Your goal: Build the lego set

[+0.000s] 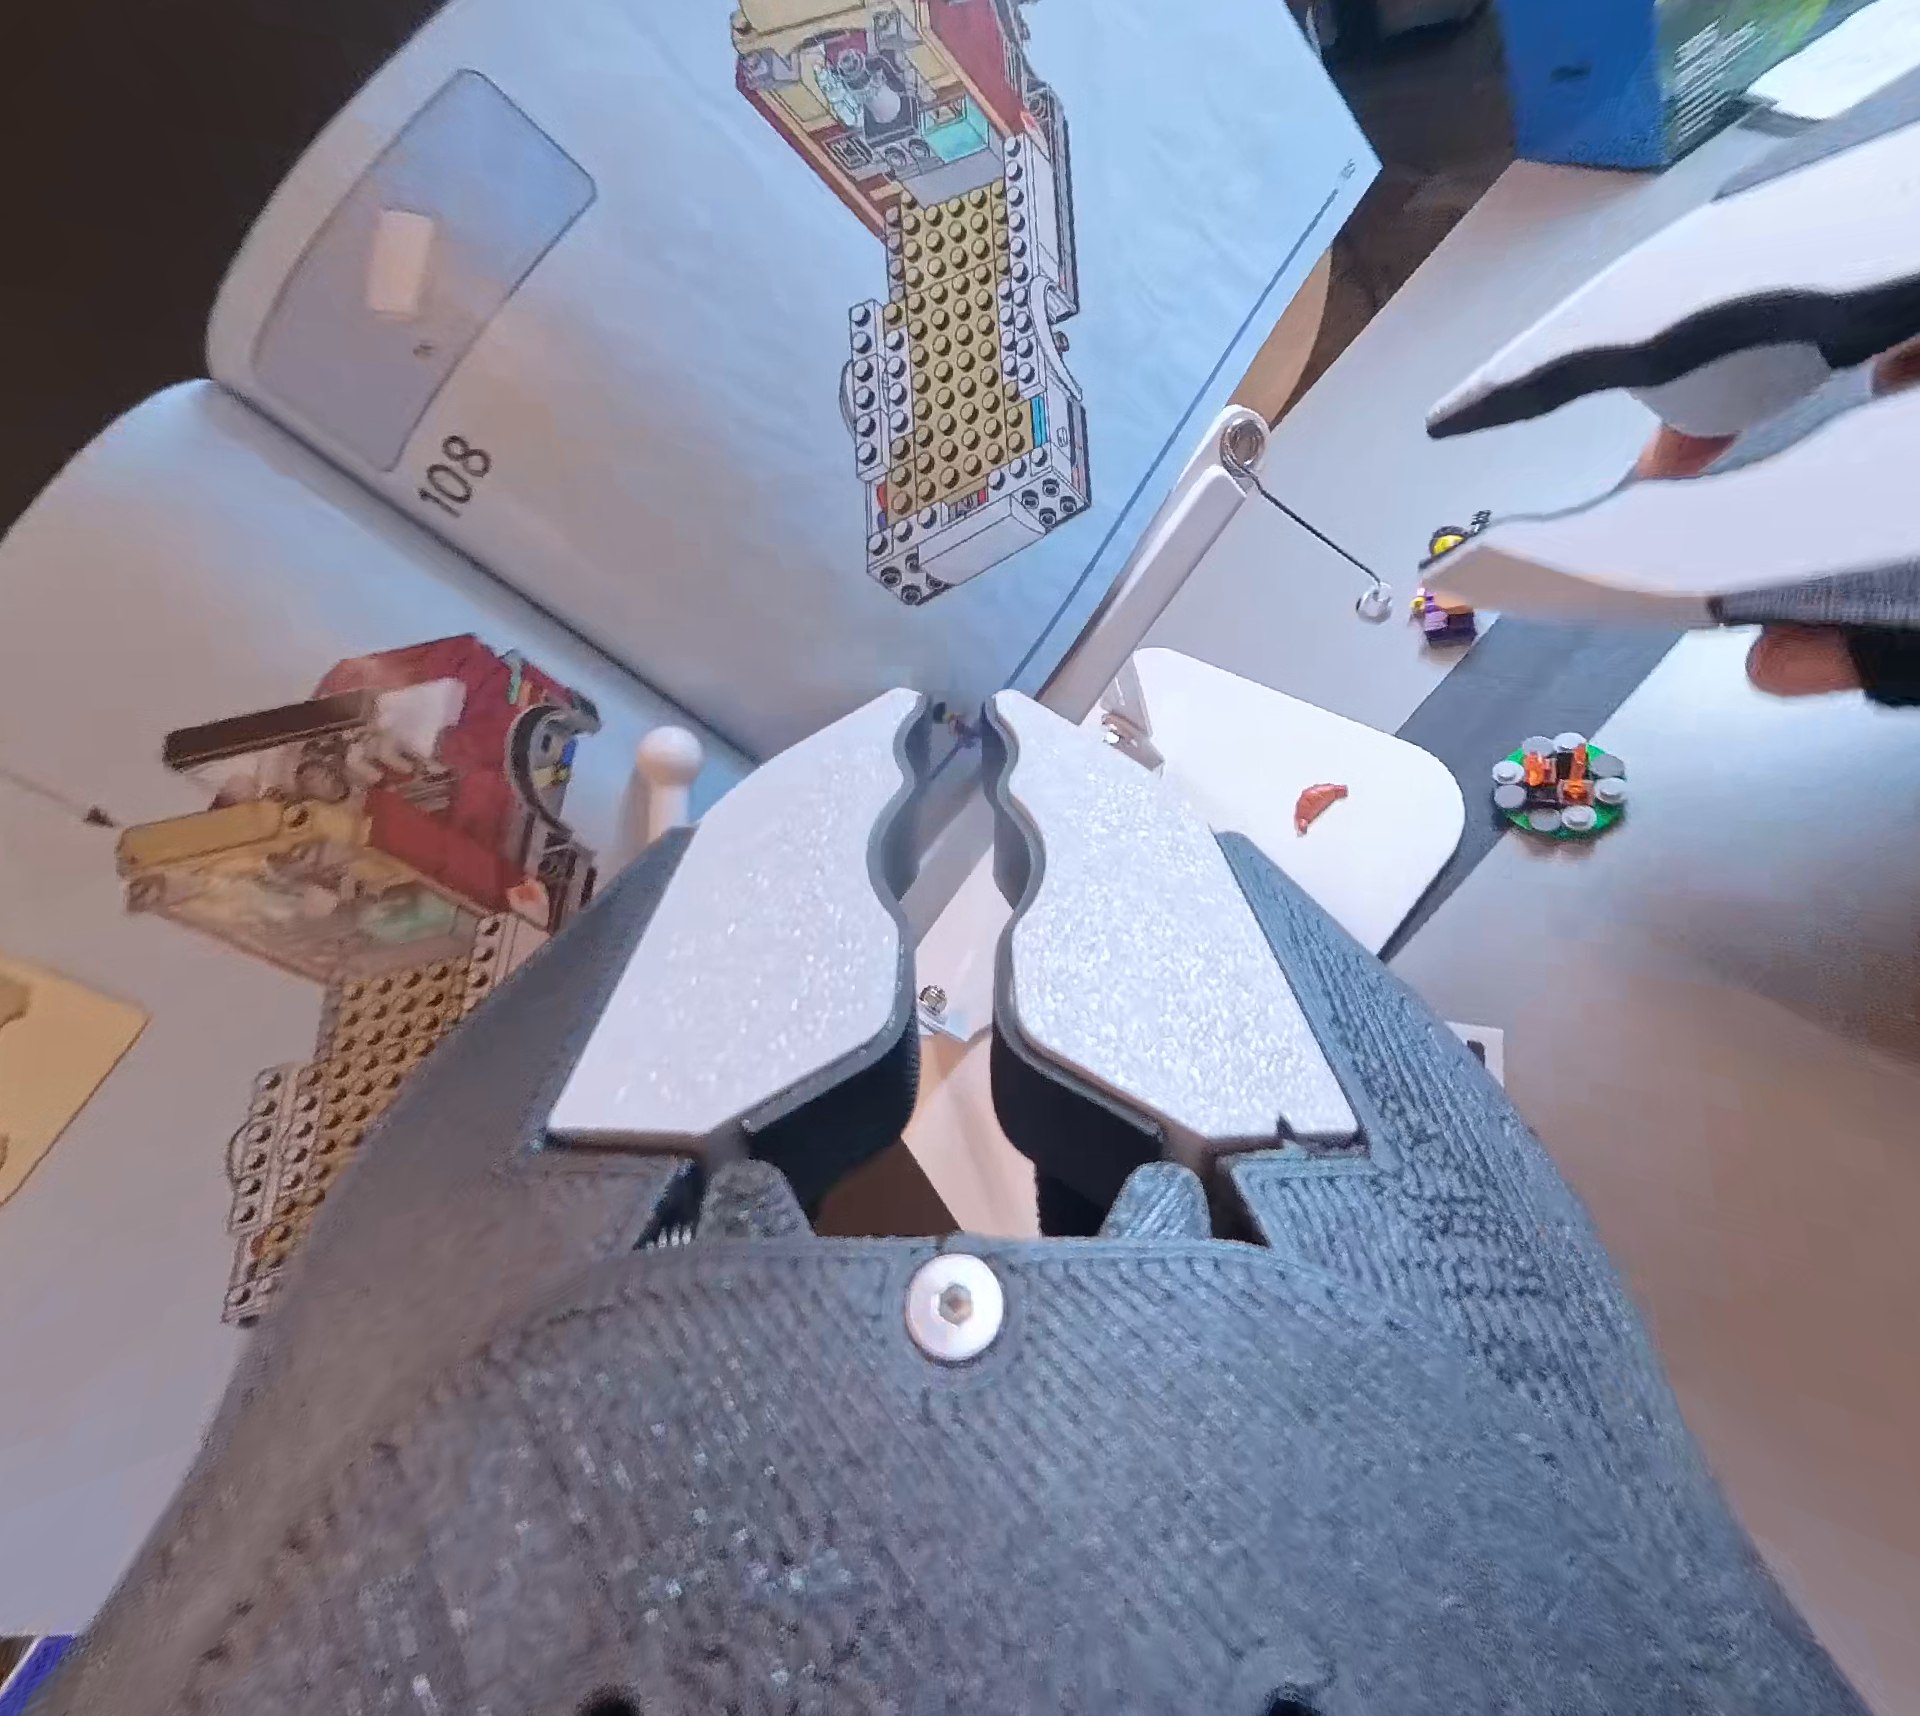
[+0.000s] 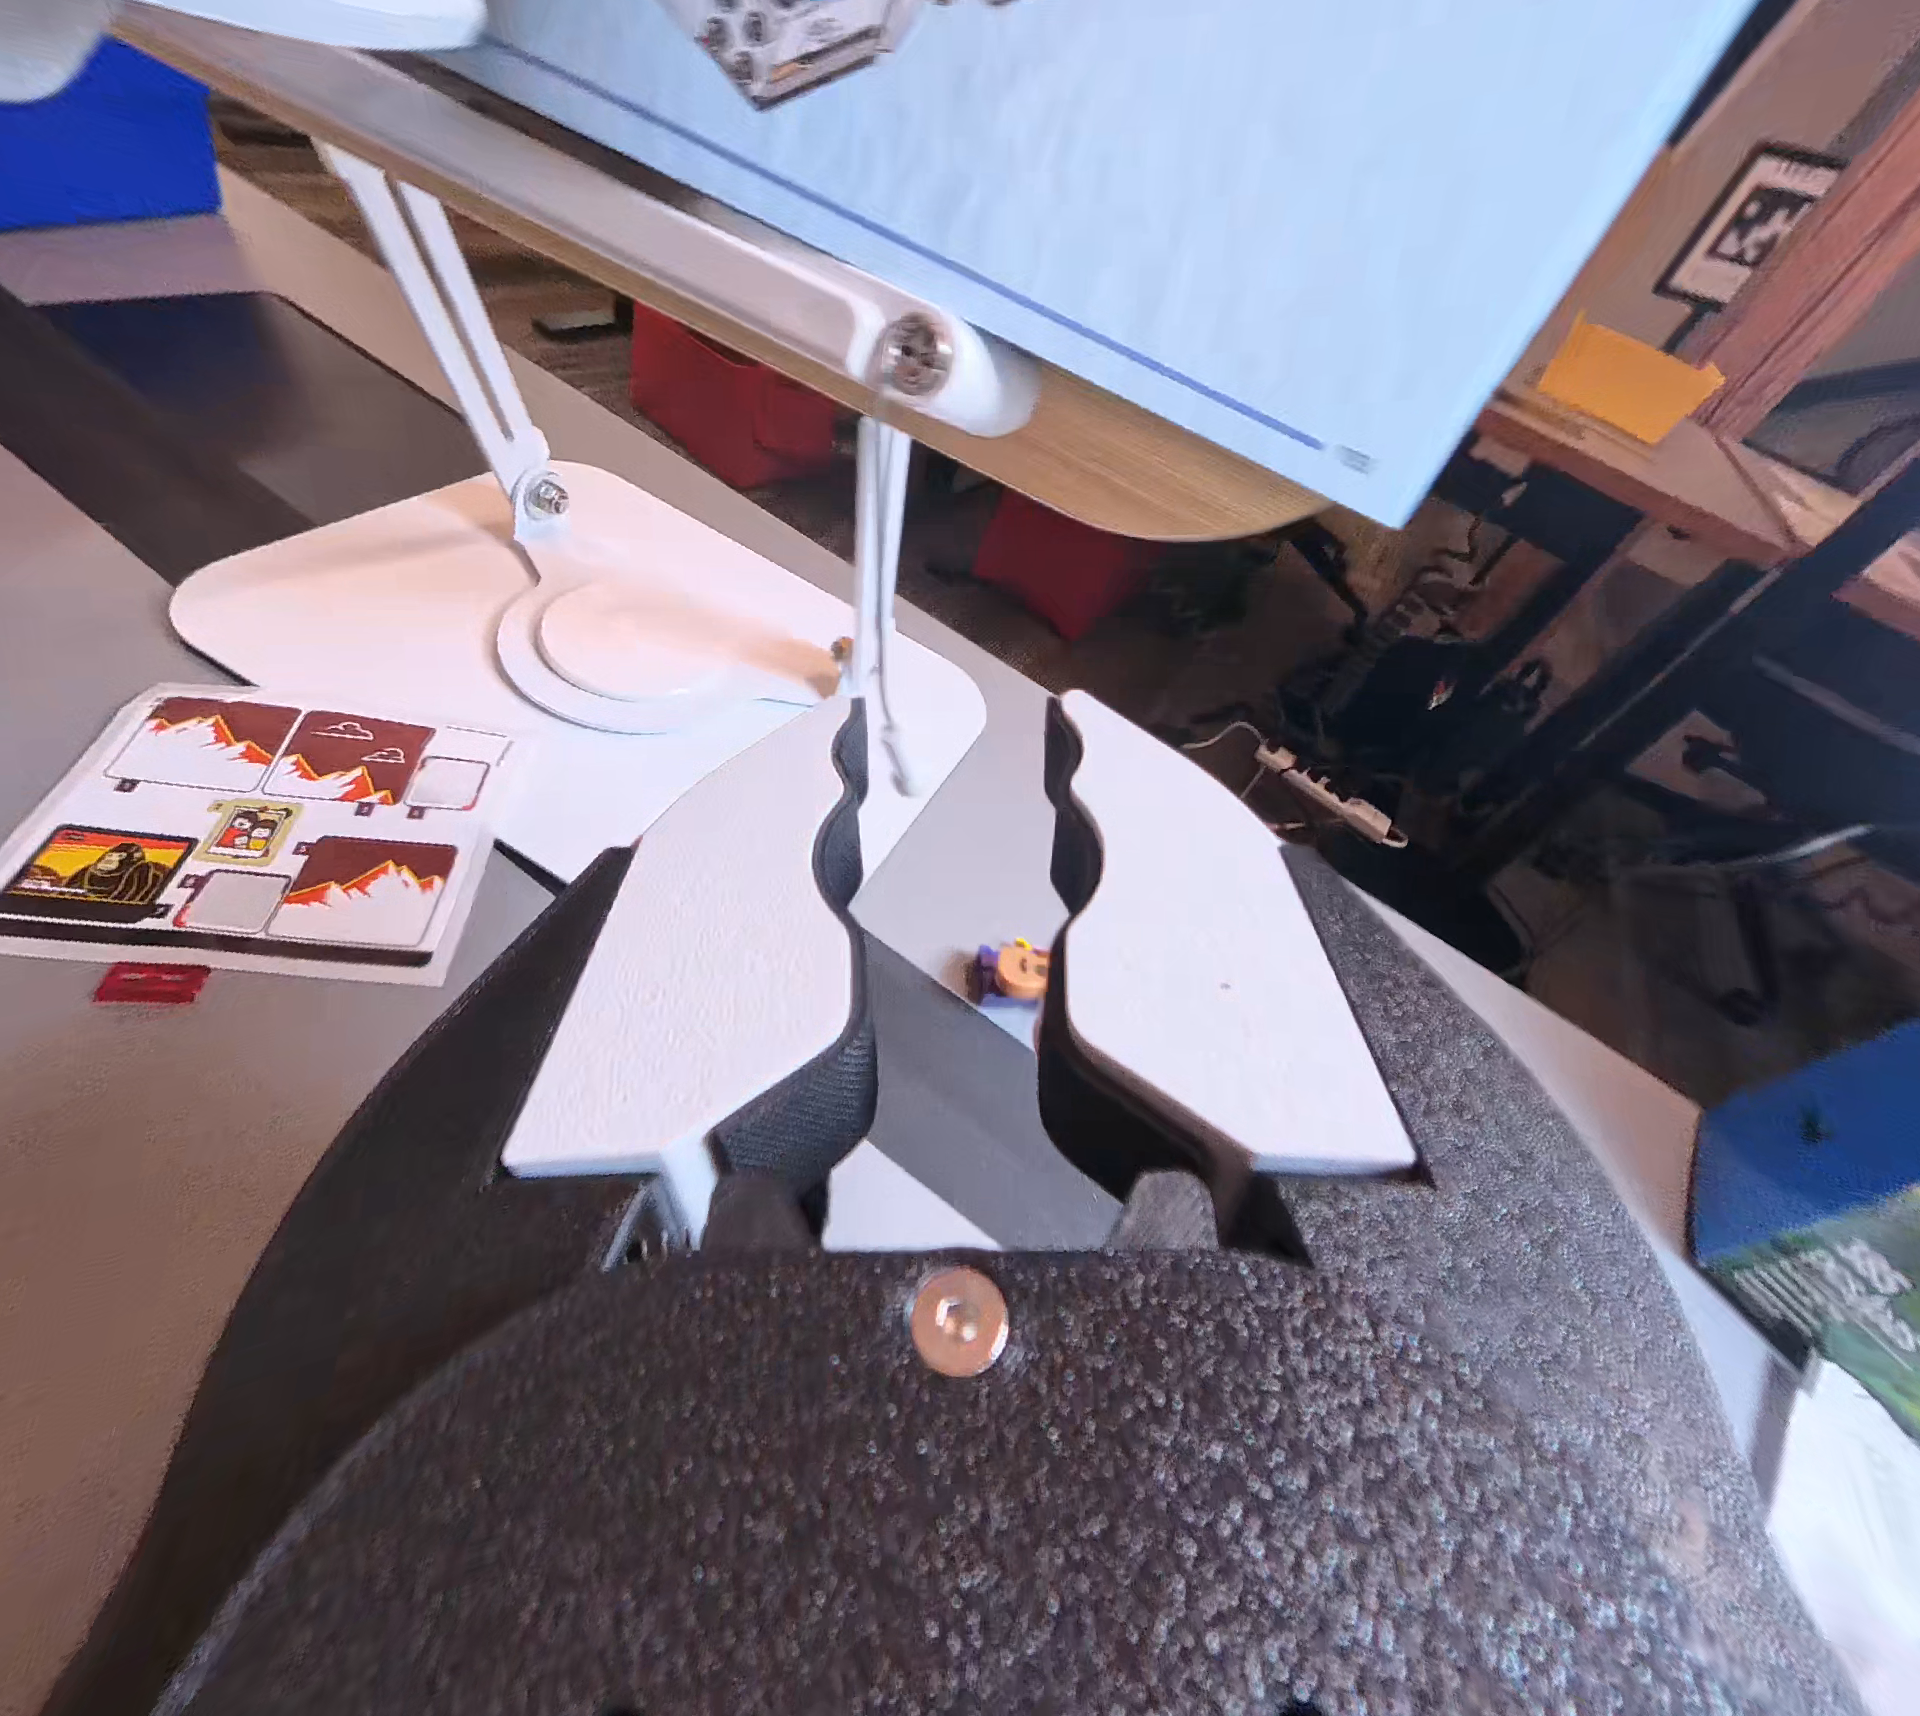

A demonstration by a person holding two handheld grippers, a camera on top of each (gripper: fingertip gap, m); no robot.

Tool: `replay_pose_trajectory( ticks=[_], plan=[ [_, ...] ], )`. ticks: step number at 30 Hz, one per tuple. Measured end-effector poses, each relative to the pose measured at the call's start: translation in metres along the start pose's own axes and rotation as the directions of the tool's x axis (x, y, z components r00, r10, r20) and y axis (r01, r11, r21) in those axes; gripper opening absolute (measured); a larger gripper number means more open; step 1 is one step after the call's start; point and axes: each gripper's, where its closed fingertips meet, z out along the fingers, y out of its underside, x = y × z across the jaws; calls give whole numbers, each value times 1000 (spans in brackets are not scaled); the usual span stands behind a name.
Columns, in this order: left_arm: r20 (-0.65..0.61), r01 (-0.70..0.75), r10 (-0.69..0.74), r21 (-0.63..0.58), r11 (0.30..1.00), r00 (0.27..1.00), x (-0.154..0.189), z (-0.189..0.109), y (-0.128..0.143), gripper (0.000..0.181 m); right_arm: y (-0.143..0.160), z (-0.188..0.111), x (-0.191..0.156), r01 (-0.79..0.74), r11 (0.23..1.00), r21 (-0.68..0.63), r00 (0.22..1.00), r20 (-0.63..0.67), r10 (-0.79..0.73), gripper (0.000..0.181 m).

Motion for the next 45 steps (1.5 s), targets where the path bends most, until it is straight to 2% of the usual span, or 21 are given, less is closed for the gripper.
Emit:
replay_pose_trajectory(
  ticks=[3,4,6,11,13,17,22,26,31,34,37,39,40,42,45],
  plan=[
    [40,22,-20,-42,999,999,-2,9,0,3,0,16,-10,89,996,-29,996,-20,-89,32],
    [53,29,-27,-50,998,998,-4,11,0,0,2,22,-10,114,992,-51,993,-29,-115,27],
    [66,51,-47,-63,997,997,-5,13,1,0,6,30,-5,168,982,-92,984,-52,-173,0],
    [53,75,-70,-101,992,996,0,21,7,0,-2,17,25,359,923,-140,908,-175,-380,3],
    [67,93,-87,-92,991,994,0,22,6,0,-12,9,36,478,859,-186,829,-227,-511,4],
    [71,103,-96,-95,990,993,0,22,6,0,-30,0,48,716,614,-333,550,-274,-789,3],
    [47,113,-108,-109,988,993,-2,21,7,0,-50,-5,49,853,327,-407,255,-223,-941,3],
    [32,114,-111,-112,987,993,-2,21,7,0,-67,-5,48,891,152,-428,90,-161,-983,4],
    [19,139,-138,-97,985,990,-1,20,7,0,-81,2,47,900,55,-432,-9,-144,-990,7],
    [13,132,-131,-91,987,991,-1,19,8,0,-87,7,46,904,55,-424,-14,-158,-987,10],
    [6,126,-125,-78,989,992,0,18,7,0,-87,9,48,897,121,-426,57,-161,-985,12],
    [-6,136,-137,-53,989,991,1,13,6,0,-86,6,49,886,185,-424,124,-166,-978,16],
    [-6,147,-147,-33,989,989,0,10,4,0,-85,4,49,883,218,-417,159,-172,-972,27],
    [-8,186,-186,8,983,983,-1,3,2,4,-83,-3,50,869,284,-405,223,-191,-956,32],
    [9,259,-261,99,961,965,-10,-13,-3,5,-80,-21,45,825,446,-346,389,-225,-893,33]
  ],
)
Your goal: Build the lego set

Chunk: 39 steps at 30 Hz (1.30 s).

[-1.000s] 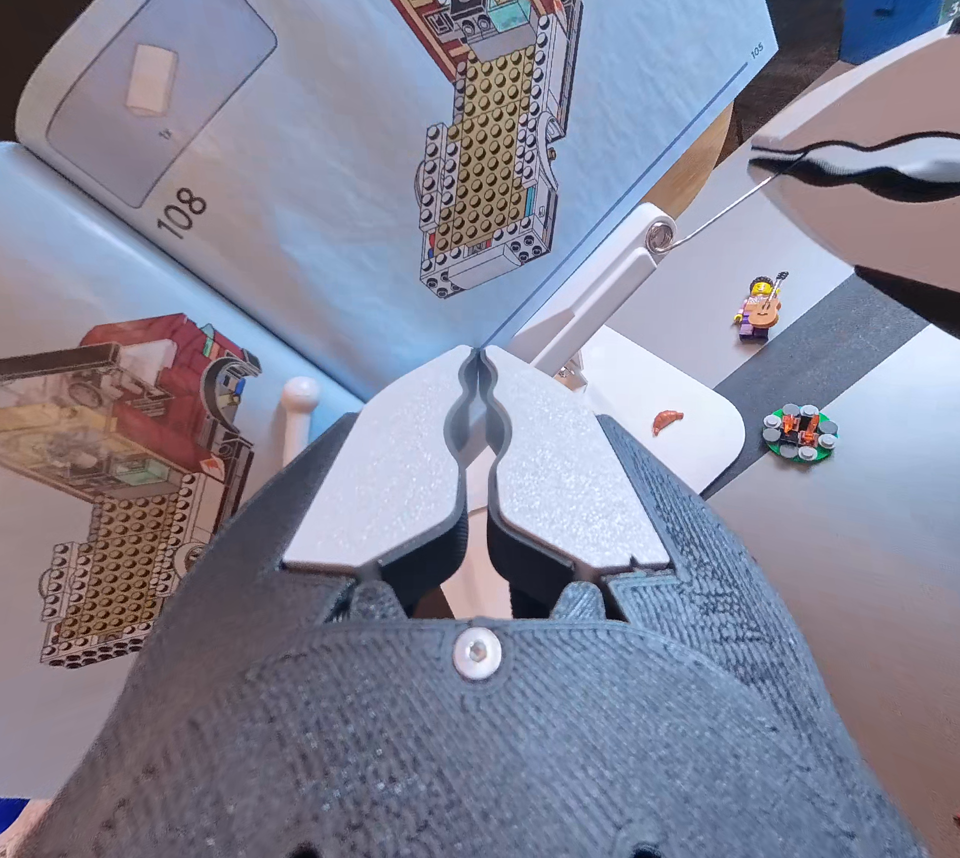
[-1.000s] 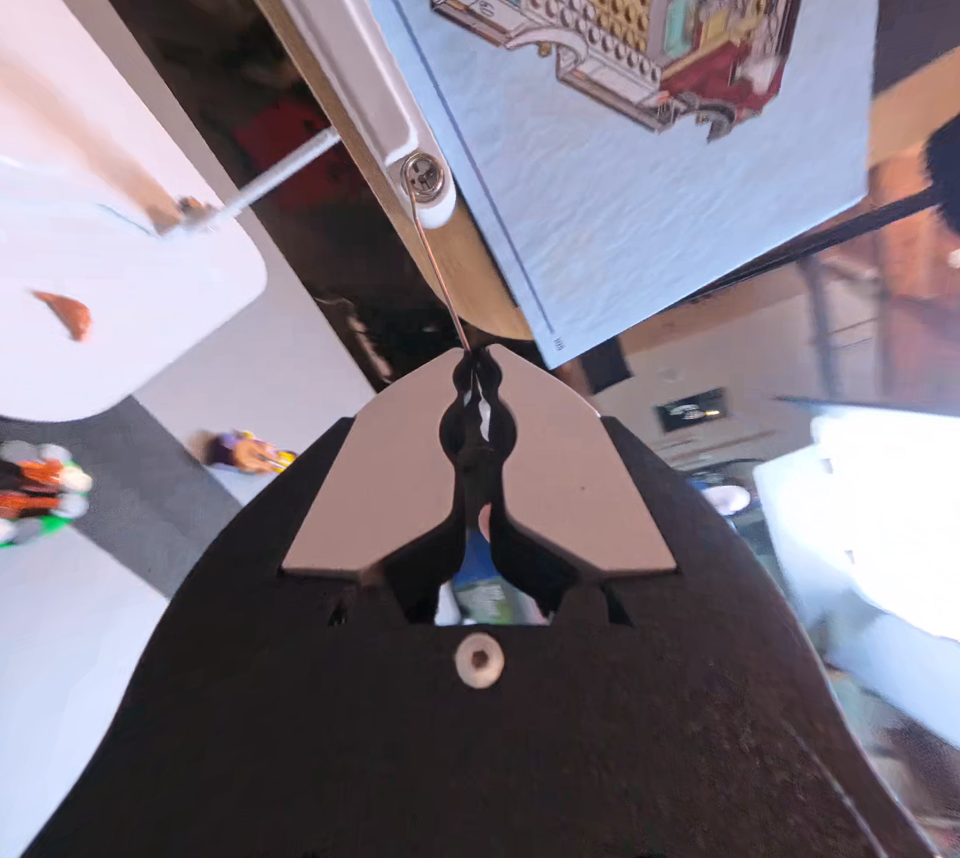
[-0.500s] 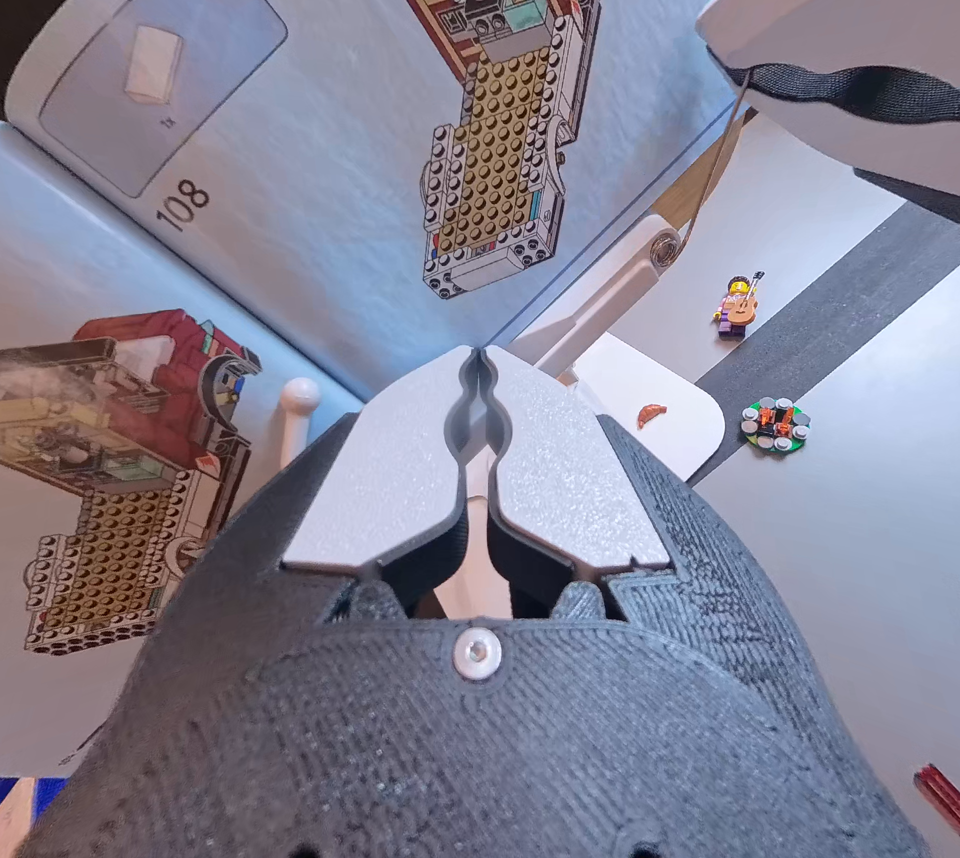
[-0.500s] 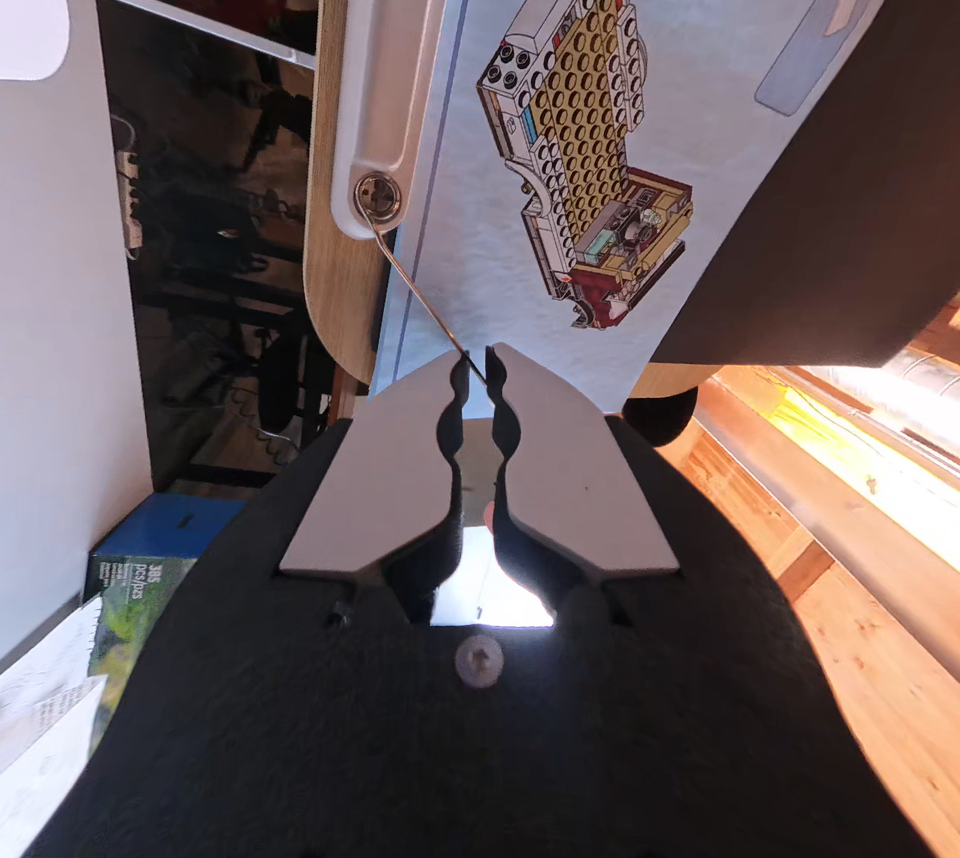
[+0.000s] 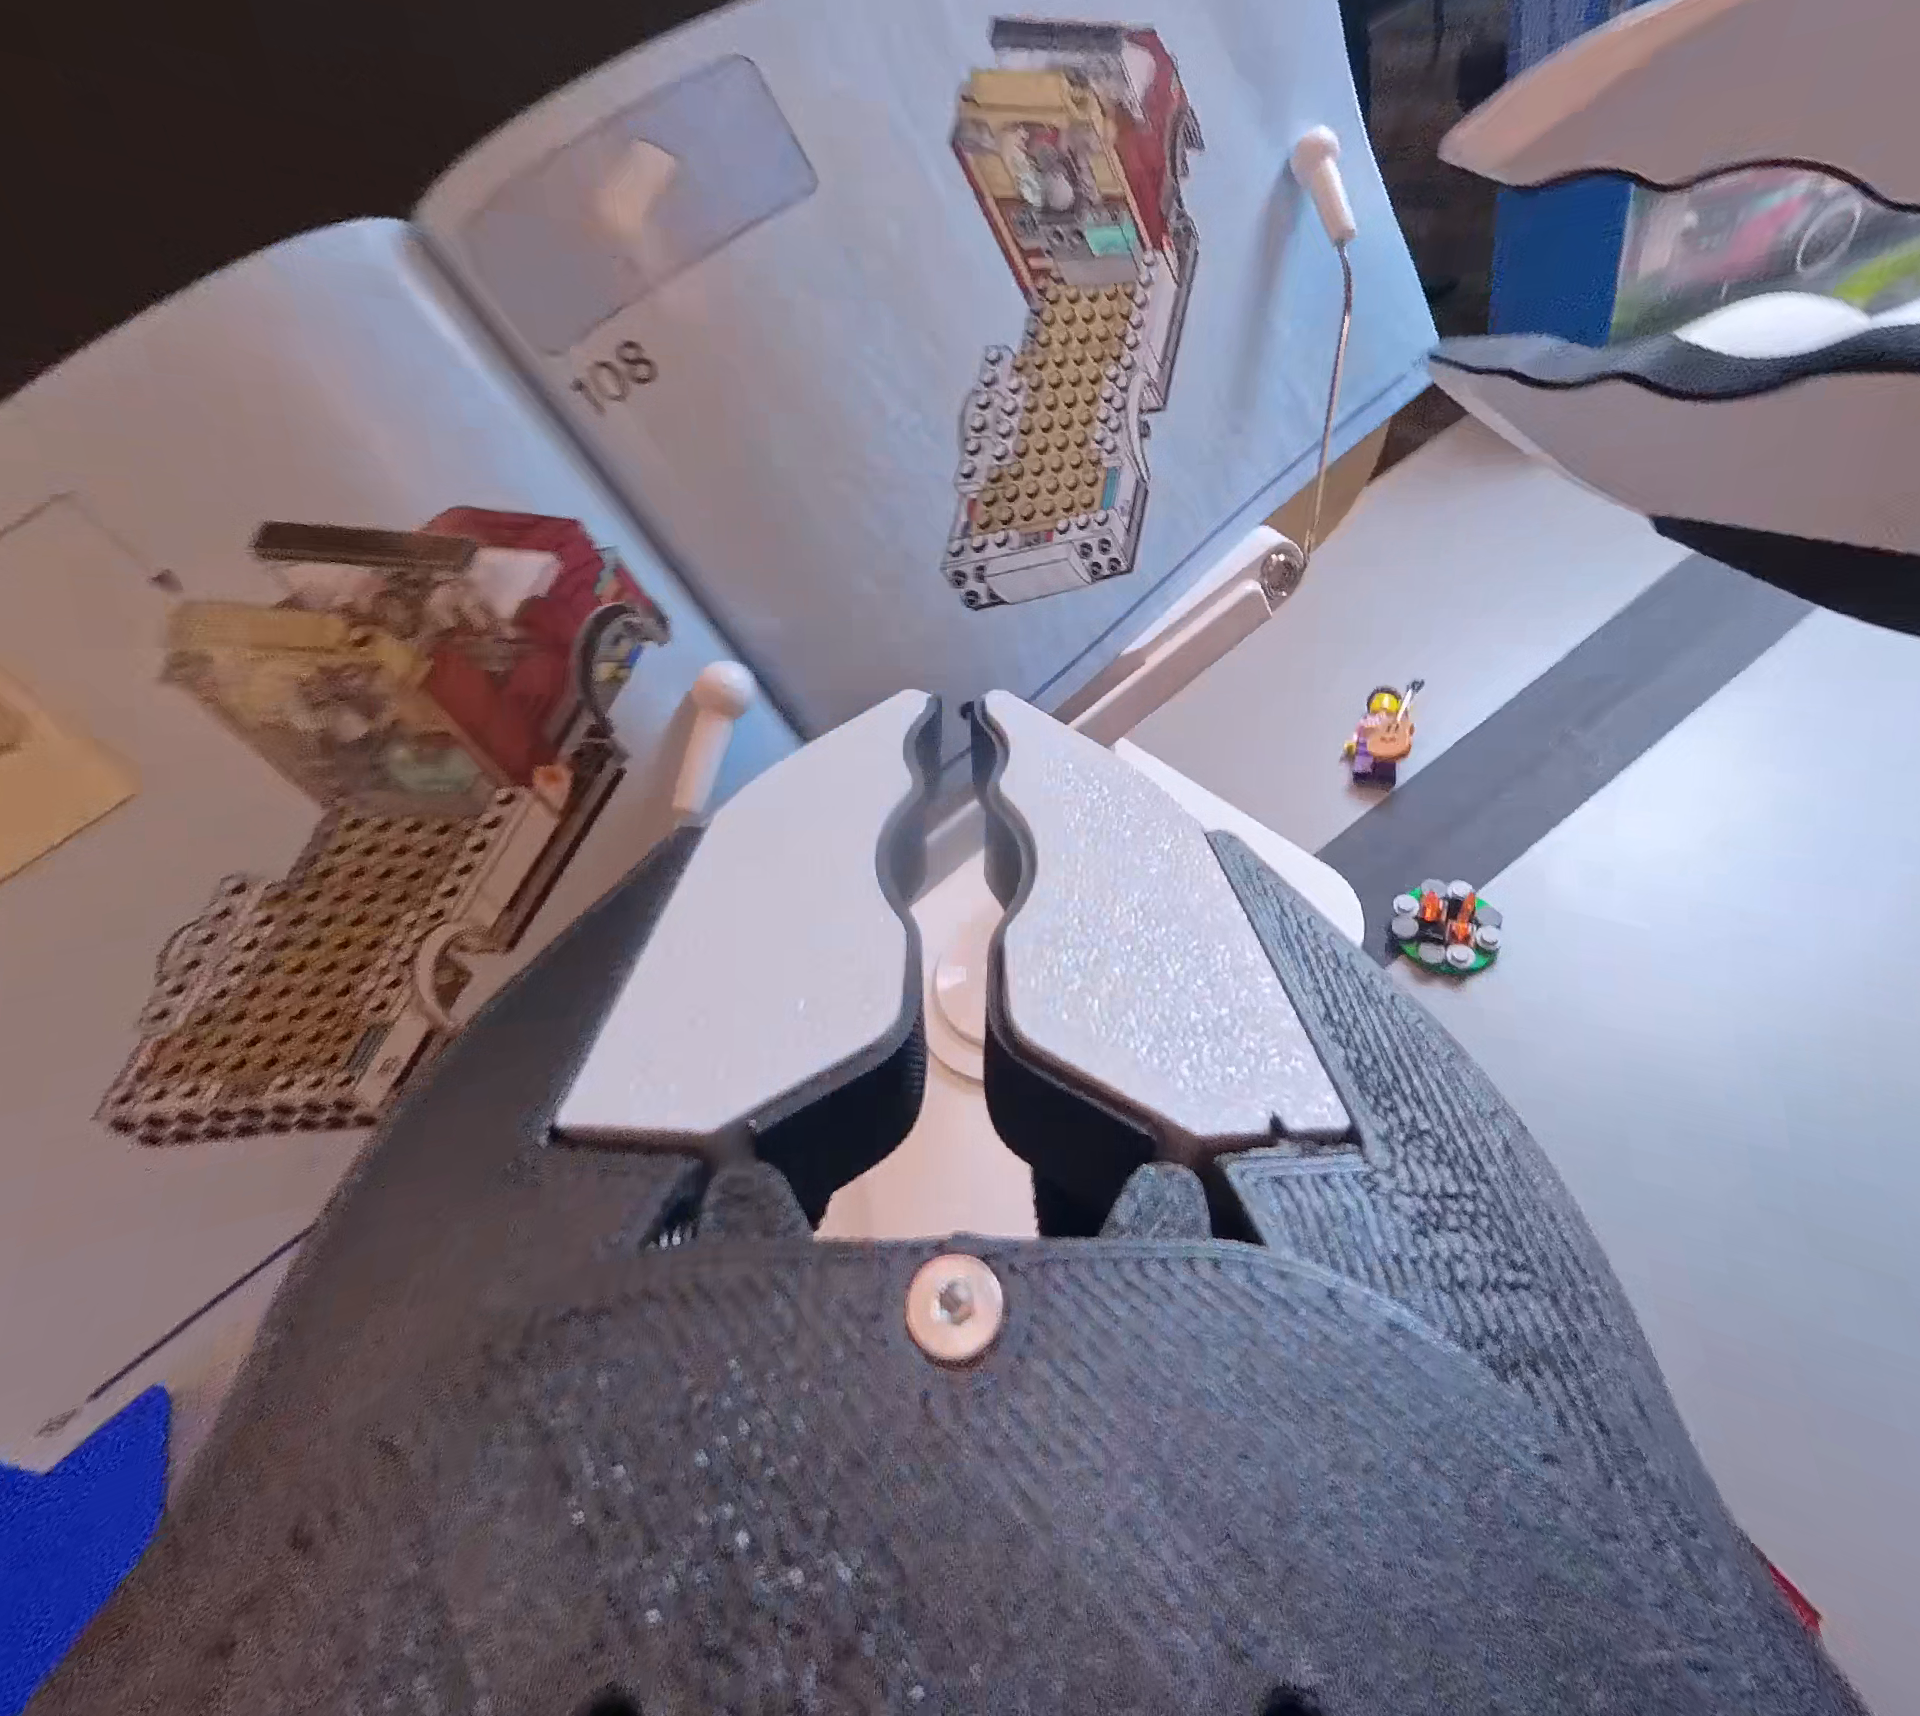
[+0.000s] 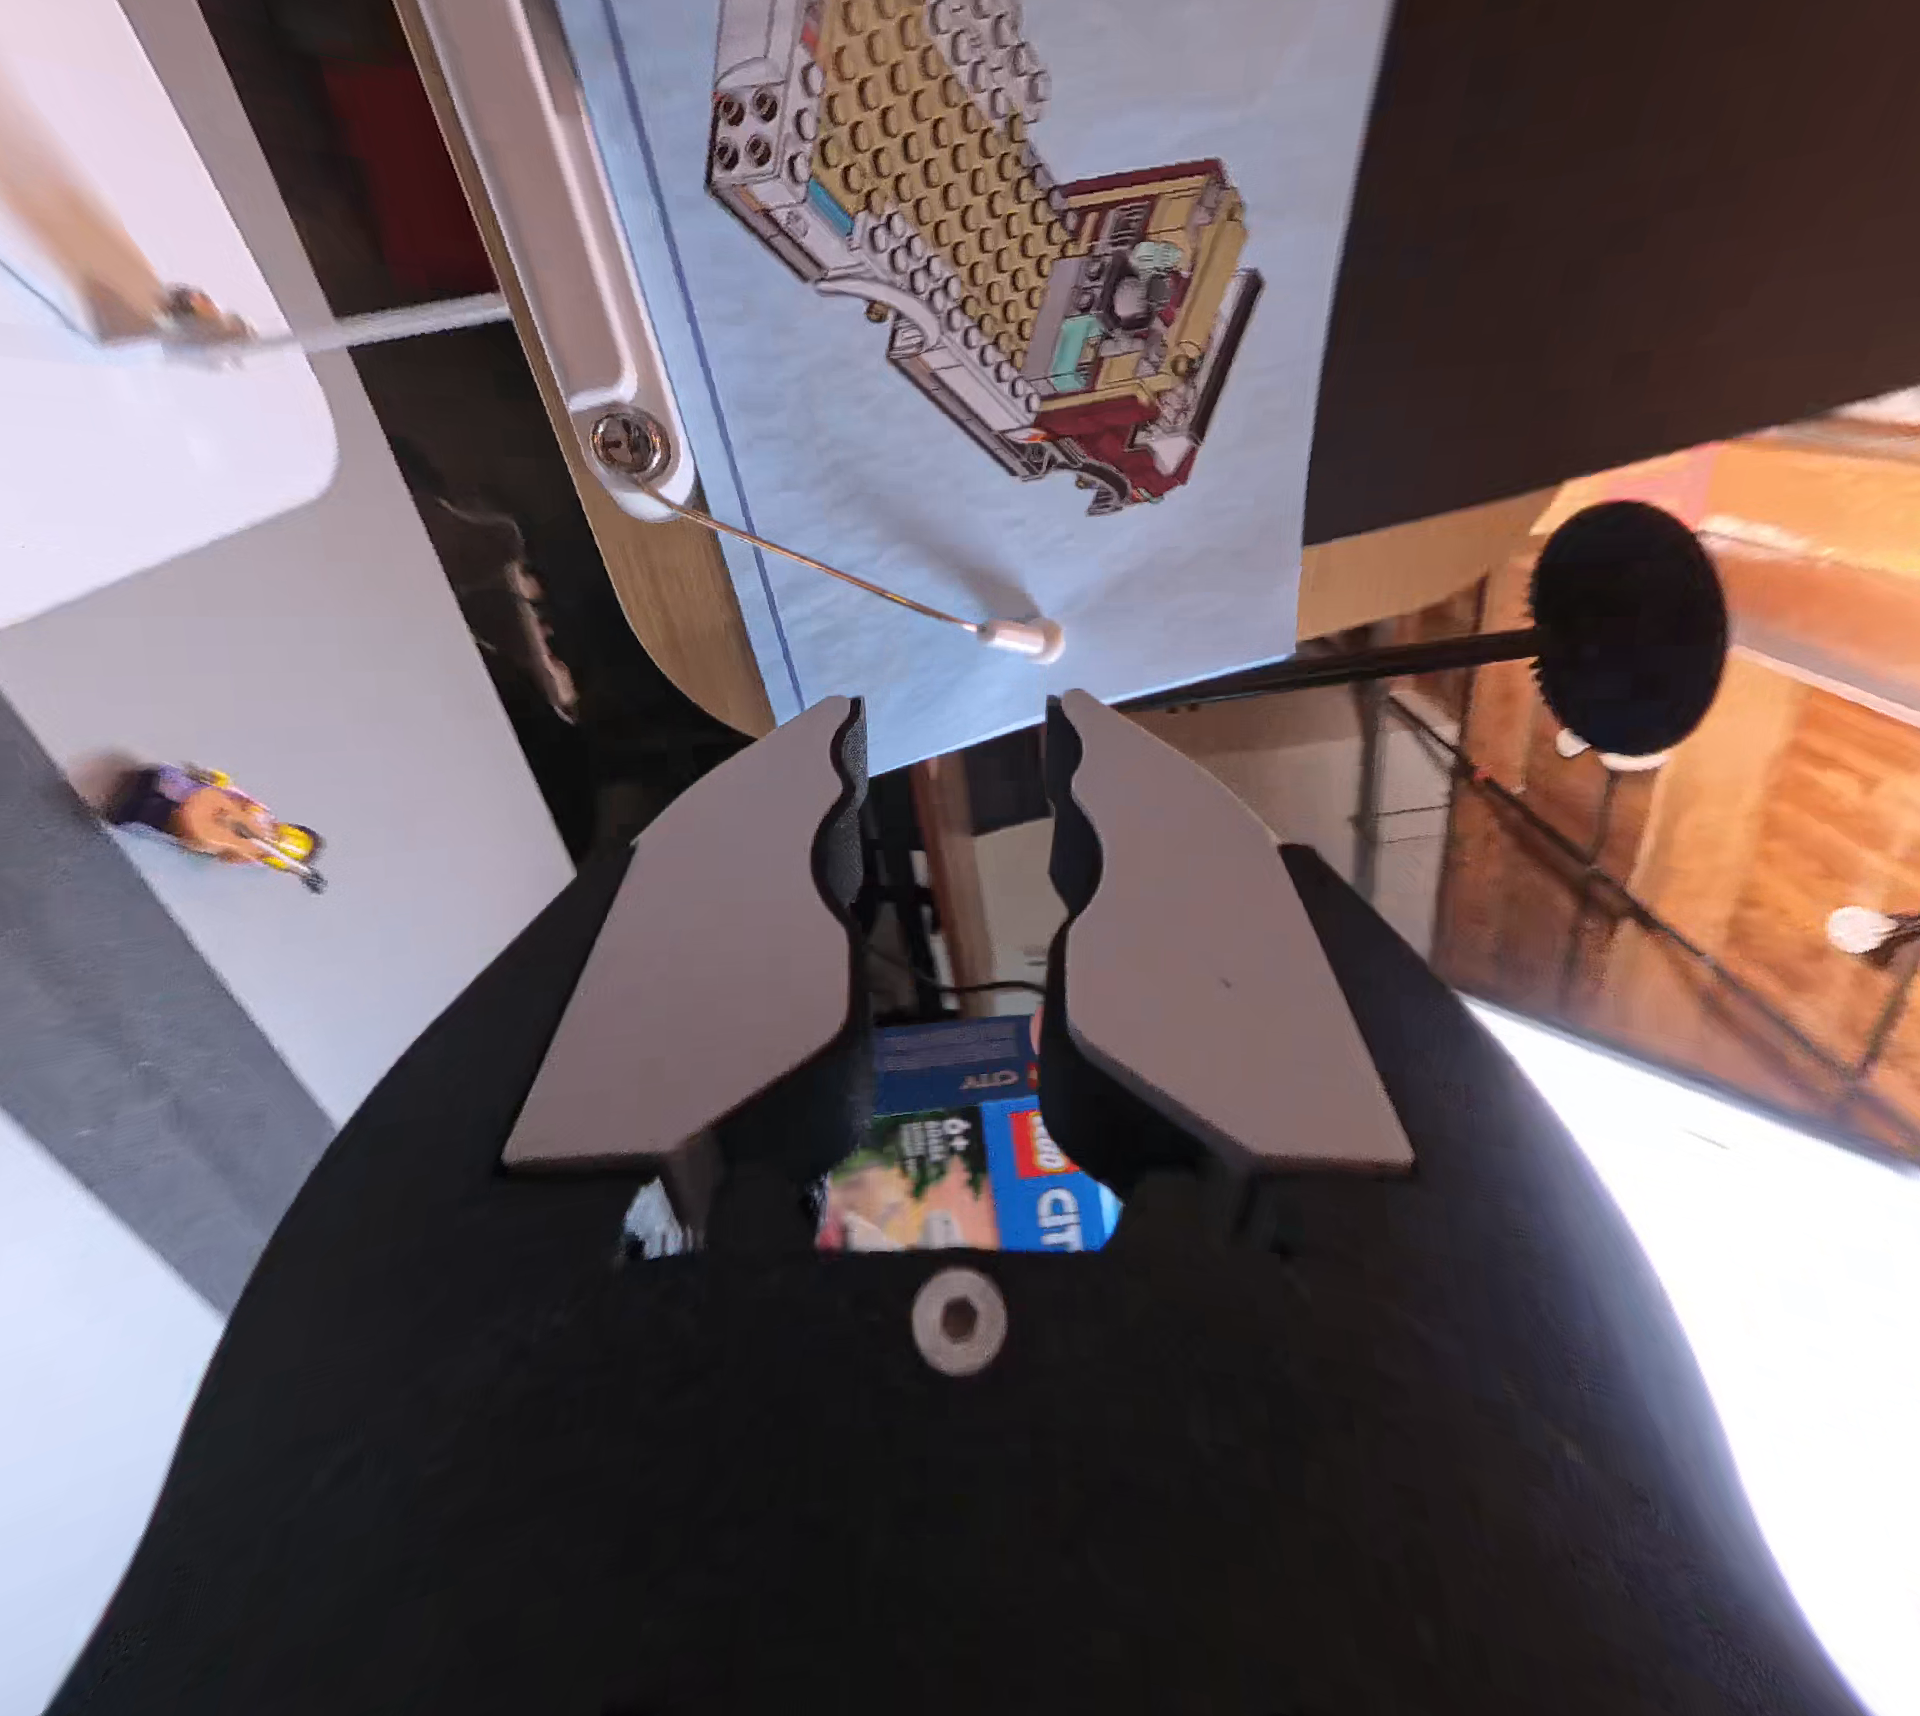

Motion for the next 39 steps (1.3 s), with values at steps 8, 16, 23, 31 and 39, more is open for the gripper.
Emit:
replay_pose_trajectory(
  ticks=[8,16,23,31,39],
  plan=[
    [228,159,-222,267,951,948,-88,-62,-9,5,-14,-80,1,-739,672,39,660,236,713,33],
    [348,250,-324,242,938,880,-184,-83,9,0,-17,-168,-31,-940,336,-61,281,421,862,30],
    [372,215,-268,177,960,889,-193,-75,18,0,-26,-214,-53,-973,221,-65,161,493,855,28],
    [345,245,-293,176,953,892,-177,-85,14,0,-19,-203,-57,-982,184,-31,145,496,856,28],
    [335,195,-256,207,959,907,-162,-89,4,0,-15,-201,-61,-991,135,-15,111,483,868,28]
  ],
)
